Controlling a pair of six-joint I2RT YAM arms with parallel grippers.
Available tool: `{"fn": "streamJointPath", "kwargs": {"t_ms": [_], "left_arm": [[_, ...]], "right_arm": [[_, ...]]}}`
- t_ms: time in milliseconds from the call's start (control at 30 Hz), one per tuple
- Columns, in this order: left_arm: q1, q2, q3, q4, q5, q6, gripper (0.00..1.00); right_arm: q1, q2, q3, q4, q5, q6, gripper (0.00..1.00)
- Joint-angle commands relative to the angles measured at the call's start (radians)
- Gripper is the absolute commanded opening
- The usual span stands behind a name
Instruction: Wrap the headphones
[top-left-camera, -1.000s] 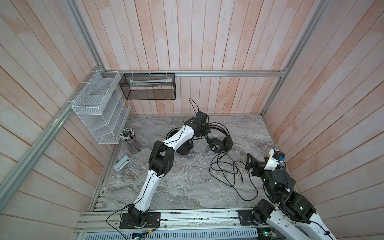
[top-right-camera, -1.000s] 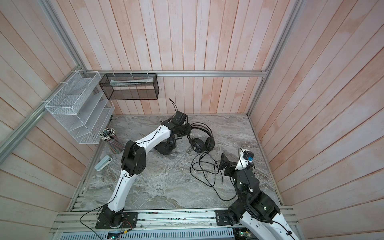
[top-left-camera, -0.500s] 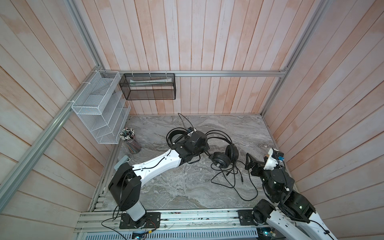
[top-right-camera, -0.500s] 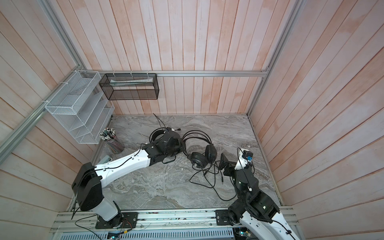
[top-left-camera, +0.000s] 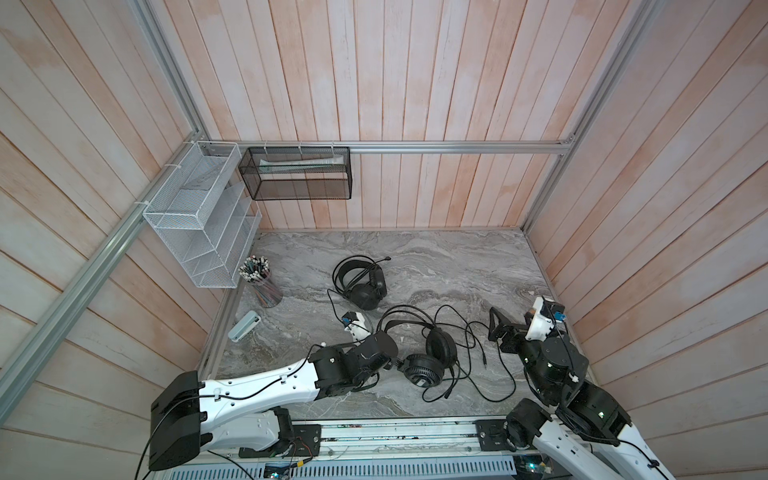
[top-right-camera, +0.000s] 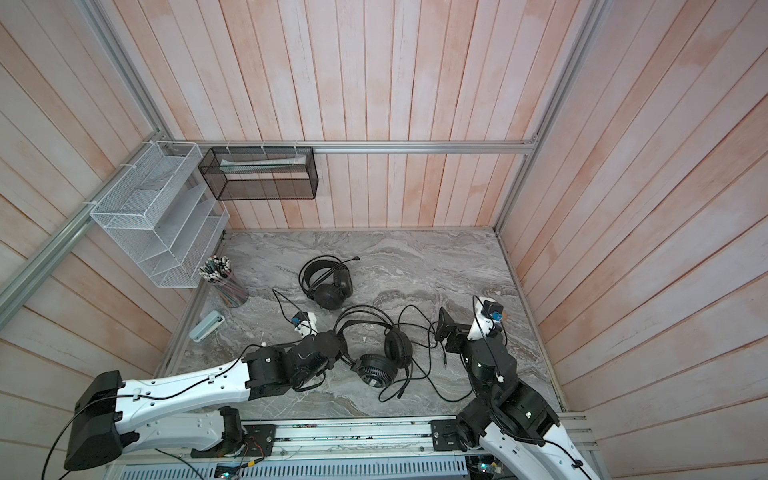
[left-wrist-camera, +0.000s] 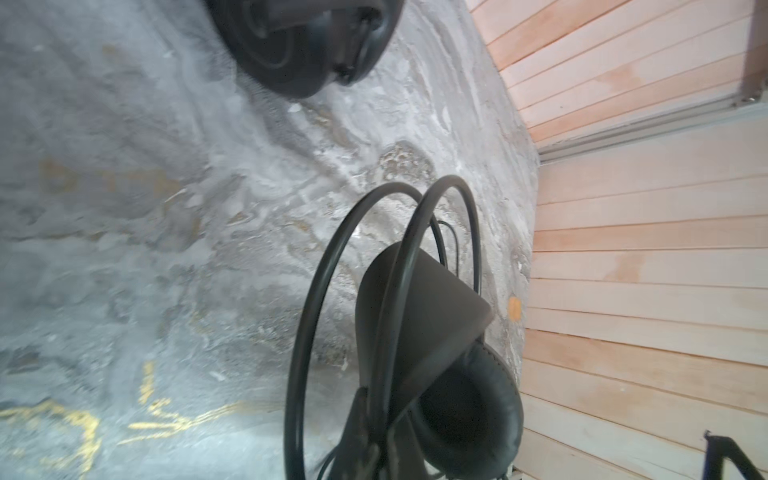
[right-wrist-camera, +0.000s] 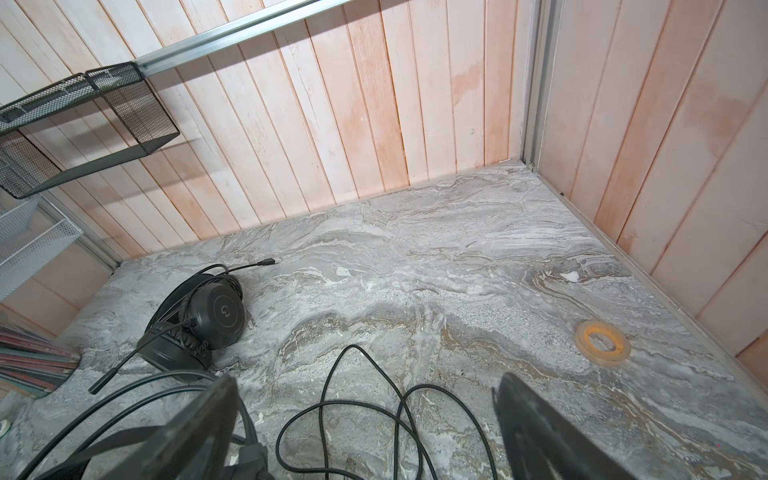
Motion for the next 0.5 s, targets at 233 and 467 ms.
{"fn": "streamJointPath", "kwargs": {"t_ms": [233,467], "left_arm": [[-0.138,-0.055,-0.142,-0.117,-0.049,-0.415,0.00],[-0.197,-0.014,-0.154,-0.144,-0.024,-0.503,0.00]], "right_arm": [[0.026,0.021,-0.009,0.022,-0.033,-0.020,0.97],[0.049,0.017,-0.006,0.019,-0.029,-0.018,0.96]]}}
